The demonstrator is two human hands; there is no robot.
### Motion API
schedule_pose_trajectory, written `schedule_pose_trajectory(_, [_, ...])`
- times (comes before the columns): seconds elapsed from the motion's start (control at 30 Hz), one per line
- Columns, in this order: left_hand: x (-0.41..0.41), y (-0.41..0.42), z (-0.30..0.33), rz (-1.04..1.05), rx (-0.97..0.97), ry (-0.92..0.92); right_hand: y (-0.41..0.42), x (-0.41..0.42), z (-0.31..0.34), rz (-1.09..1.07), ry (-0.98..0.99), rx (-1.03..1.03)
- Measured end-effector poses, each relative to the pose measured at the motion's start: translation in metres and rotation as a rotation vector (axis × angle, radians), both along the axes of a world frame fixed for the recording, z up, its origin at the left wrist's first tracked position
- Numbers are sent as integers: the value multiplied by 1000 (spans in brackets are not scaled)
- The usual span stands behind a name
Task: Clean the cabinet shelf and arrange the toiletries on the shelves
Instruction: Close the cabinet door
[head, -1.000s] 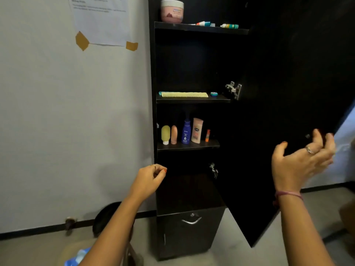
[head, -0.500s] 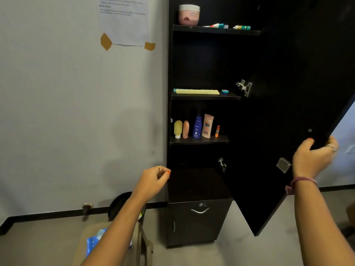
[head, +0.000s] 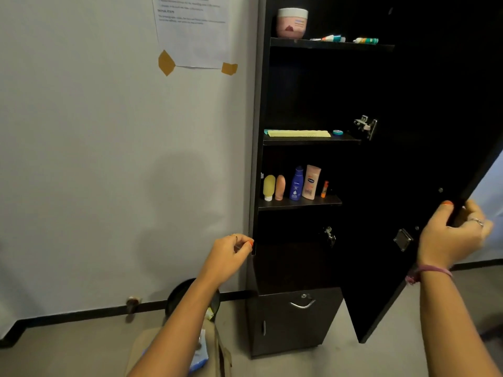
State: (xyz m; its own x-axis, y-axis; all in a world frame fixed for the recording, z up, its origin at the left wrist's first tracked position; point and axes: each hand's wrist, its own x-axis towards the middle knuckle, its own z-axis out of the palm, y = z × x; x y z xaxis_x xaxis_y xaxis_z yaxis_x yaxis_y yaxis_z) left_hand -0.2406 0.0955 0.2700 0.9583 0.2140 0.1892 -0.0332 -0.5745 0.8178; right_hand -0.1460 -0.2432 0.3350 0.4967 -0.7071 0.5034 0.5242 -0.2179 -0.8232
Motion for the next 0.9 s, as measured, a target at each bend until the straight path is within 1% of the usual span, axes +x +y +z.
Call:
schedule_pose_trajectory(0.2, [21,42,0,-60,-1,7,47,-10,-3,17,-70,-39])
schedule_pose_trajectory(0.37, [37,72,3,-88,-20,0,85,-9,-9,92,-71,-61])
schedule_pose_trajectory(0.47, [47,92,5,-96,-4,-3,114,-4,-12,73,-63,-130])
schedule_pose_trajectory(0.7, [60,117,8,-114,2,-8,179,21,-3,122,102,-243])
schedule_pose_trajectory(0.9, [74,120,13,-133,-32,-8,213,49,7,213,181,-332])
